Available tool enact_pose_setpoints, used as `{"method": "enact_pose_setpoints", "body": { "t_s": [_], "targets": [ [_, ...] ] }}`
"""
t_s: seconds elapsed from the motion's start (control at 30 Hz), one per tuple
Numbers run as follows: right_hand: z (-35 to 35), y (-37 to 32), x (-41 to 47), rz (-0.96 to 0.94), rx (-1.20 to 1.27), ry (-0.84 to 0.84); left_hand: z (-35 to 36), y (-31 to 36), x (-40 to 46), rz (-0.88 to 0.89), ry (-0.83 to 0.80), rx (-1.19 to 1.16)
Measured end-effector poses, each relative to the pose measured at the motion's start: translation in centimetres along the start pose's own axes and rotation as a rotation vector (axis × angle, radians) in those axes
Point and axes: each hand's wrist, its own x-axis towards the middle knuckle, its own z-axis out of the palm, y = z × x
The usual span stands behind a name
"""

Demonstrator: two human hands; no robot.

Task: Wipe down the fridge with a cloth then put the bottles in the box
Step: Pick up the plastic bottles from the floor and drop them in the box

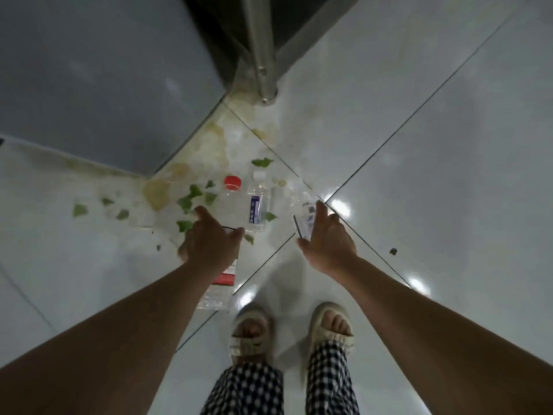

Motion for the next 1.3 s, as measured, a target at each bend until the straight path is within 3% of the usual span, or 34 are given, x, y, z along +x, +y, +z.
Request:
{"method": "enact_pose_setpoints", "body": {
  "t_s": [0.33, 0.5, 0.6, 0.8, 1.0, 1.3],
  "targets": [
    [10.4, 1.9, 10.1, -0.170, -0.010, 0.163, 11.5, -3.8, 10.0, -0.088, 0.098, -0.136],
    [12.7, 2.8, 11.7, -0.167, -0.023, 0.136, 14.0, -4.0, 12.2, -0.060, 0.119, -0.174],
    [12.6, 2.9, 11.8, -0.179, -0.025, 0.049, 13.9, -3.7, 12.6, -0.033, 0.047, -0.195],
    [8.7, 2.5, 8.3, -0.201, -0.170, -0.073, 9.7, -2.6, 9.5, 0.108, -0.062, -0.046],
    [1.2, 0.4, 0.7, -0.291, -0.309, -0.066, 1.3, 0.3, 2.6, 0.301, -0.005, 0.203],
    [-13.3, -1.1, -11.6, -0.216, -0.326, -0.028, -11.8, 7.5, -9.8, 0.516, 0.037, 0.346]
  ]
}}
